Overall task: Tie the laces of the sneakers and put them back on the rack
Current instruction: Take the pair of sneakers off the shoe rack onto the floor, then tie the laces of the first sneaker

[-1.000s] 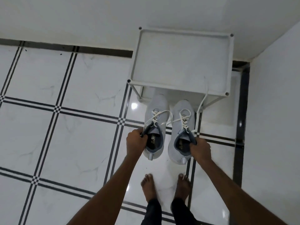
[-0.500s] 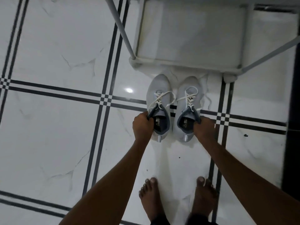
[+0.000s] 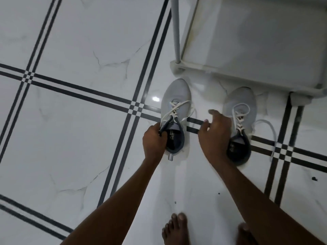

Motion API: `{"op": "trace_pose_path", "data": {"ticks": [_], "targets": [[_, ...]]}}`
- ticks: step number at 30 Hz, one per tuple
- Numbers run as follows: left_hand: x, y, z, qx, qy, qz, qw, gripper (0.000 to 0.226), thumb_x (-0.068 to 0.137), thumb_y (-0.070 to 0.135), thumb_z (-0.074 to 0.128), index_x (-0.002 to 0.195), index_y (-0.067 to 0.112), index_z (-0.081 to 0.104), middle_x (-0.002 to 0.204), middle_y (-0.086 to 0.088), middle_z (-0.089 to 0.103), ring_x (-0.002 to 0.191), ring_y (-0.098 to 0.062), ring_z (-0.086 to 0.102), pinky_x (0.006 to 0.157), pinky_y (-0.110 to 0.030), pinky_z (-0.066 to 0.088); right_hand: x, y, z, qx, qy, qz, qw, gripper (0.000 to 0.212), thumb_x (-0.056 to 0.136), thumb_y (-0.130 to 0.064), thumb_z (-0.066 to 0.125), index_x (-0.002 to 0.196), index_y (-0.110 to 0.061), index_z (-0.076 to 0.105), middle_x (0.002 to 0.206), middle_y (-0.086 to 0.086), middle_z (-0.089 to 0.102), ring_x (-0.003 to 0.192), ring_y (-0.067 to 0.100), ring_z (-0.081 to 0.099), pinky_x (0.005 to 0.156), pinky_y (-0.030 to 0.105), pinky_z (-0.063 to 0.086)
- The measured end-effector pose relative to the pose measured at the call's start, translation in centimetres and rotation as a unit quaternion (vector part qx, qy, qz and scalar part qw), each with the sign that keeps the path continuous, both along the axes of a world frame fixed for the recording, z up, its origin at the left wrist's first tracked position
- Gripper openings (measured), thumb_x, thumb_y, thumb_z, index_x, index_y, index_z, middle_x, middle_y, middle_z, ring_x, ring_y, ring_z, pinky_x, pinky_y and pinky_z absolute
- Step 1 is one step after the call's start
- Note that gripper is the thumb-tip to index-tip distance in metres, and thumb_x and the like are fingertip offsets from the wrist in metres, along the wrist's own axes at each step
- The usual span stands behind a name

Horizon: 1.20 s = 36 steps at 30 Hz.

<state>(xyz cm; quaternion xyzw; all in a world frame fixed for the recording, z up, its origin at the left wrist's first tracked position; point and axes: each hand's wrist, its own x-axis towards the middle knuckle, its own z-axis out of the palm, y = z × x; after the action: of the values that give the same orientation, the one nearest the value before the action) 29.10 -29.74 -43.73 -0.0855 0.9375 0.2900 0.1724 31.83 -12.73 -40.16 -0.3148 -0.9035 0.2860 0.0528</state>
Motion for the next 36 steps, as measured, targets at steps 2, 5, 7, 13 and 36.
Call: {"op": "trace_pose_path", "data": {"ticks": [2, 5, 7, 13, 36], "targets": [[-0.4, -0.7, -0.4, 0.004, 0.010, -0.014, 1.000, 0.018, 0.090, 0.032, 0.058, 0.095, 0.018, 0.069, 0.080, 0.002, 0.067, 0.070, -0.015, 0.061, 0.054, -0.013, 0.033, -2.0, -2.0, -0.6, -0.094, -0.045, 0.015, 0.994, 0.021, 0.090, -0.014, 0.054, 0.103, -0.005, 0.068, 0.098, 0.014, 0.072, 0.094, 0.034, 0.063, 0.072, 0.030, 0.040], [-1.3, -1.5, -0.4, 0.016, 0.030, -0.075, 0.997, 0.045, 0.089, 0.063, 0.053, 0.082, 0.021, 0.068, 0.066, 0.007, 0.064, 0.060, -0.009, 0.059, 0.048, -0.018, 0.032, -4.6, -3.0, -1.4, -0.198, -0.111, -0.027, 0.973, 0.025, 0.092, -0.025, 0.057, 0.086, -0.006, 0.072, 0.082, 0.008, 0.070, 0.076, 0.026, 0.057, 0.067, 0.026, 0.035], [-2.8, -2.3, -0.2, 0.057, 0.005, -0.118, 0.991, 0.061, 0.082, 0.073, 0.052, 0.079, 0.014, 0.071, 0.062, -0.001, 0.066, 0.057, -0.015, 0.060, 0.049, -0.027, 0.040, -6.0, -2.7, -2.0, -0.279, -0.139, -0.080, 0.947, 0.021, 0.084, -0.024, 0.063, 0.073, -0.007, 0.069, 0.069, 0.003, 0.063, 0.070, 0.024, 0.055, 0.063, 0.027, 0.038], [-9.4, -4.2, 1.4, 0.050, -0.082, -0.182, 0.979, 0.030, 0.082, 0.041, 0.077, 0.068, 0.015, 0.068, 0.056, 0.012, 0.059, 0.051, 0.001, 0.053, 0.050, -0.013, 0.032, -8.2, 0.0, -1.1, -0.623, -0.029, -0.244, 0.742, 0.012, 0.080, -0.015, 0.052, 0.070, -0.011, 0.055, 0.060, 0.006, 0.063, 0.057, 0.022, 0.061, 0.063, 0.029, 0.049], [-10.5, -1.2, 4.3, -0.057, -0.165, -0.326, 0.929, 0.016, 0.086, 0.001, 0.066, 0.095, 0.012, 0.072, 0.077, -0.006, 0.078, 0.051, -0.008, 0.068, 0.050, -0.016, 0.051, -2.2, -4.0, -2.4, -0.125, 0.012, 0.106, 0.986, 0.013, 0.083, -0.005, 0.067, 0.079, -0.015, 0.073, 0.075, -0.003, 0.071, 0.066, 0.011, 0.057, 0.055, 0.003, 0.033]]}}
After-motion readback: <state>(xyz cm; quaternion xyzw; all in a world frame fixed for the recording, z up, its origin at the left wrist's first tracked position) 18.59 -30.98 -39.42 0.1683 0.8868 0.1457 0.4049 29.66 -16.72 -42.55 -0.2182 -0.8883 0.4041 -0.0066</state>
